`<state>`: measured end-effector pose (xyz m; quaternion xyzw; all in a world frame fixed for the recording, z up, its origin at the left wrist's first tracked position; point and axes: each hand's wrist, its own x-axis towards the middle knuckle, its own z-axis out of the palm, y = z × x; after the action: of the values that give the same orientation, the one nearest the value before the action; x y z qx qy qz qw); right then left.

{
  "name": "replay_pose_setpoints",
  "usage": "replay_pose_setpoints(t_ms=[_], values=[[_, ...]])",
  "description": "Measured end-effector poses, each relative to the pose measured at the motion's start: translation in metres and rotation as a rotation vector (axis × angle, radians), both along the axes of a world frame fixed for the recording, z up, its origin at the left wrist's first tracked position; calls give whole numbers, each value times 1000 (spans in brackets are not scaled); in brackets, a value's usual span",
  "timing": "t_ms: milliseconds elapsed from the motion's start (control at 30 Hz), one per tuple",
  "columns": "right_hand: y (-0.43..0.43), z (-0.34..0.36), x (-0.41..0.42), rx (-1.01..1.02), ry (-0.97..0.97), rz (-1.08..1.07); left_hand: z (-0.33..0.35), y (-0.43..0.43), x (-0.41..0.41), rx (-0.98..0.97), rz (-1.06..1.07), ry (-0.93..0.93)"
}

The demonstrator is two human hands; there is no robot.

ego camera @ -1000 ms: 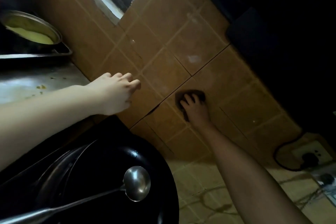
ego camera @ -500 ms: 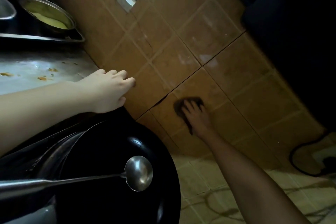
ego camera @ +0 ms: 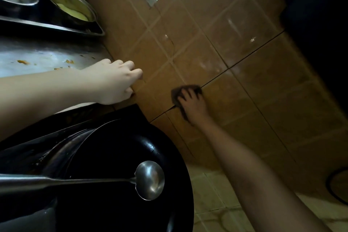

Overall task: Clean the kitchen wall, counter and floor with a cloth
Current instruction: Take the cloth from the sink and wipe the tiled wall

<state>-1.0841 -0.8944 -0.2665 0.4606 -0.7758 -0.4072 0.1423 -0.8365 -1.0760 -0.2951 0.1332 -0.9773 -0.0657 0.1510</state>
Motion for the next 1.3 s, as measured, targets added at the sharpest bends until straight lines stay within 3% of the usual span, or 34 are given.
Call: replay_pose_setpoints(t_ms=[233, 333, 600, 900, 1000, 1067, 1133, 1300], values=[[91, -77, -5, 380, -63, 35, -17, 5, 4, 33, -8, -31], [105, -79, -4, 393, -56, 95, -18, 7, 7, 52, -21, -6], [29, -18, 3, 135, 4, -67, -12, -8, 18, 42, -3, -1], [-91, 97, 0, -566, 147, 0, -13, -22, 20, 47, 24, -30], [-110, 108, -1, -696, 164, -1, -17, -29, 18, 60, 26, -27], [-115, 100, 1, -612, 192, -13, -21, -33, 17, 72, 27, -31], [-117, 81, 2, -383, 202, -1, -24, -37, 16, 70, 23, -39], [-91, 3, -1, 88, -9, 4, -30, -39, 14, 75, 4, -56]])
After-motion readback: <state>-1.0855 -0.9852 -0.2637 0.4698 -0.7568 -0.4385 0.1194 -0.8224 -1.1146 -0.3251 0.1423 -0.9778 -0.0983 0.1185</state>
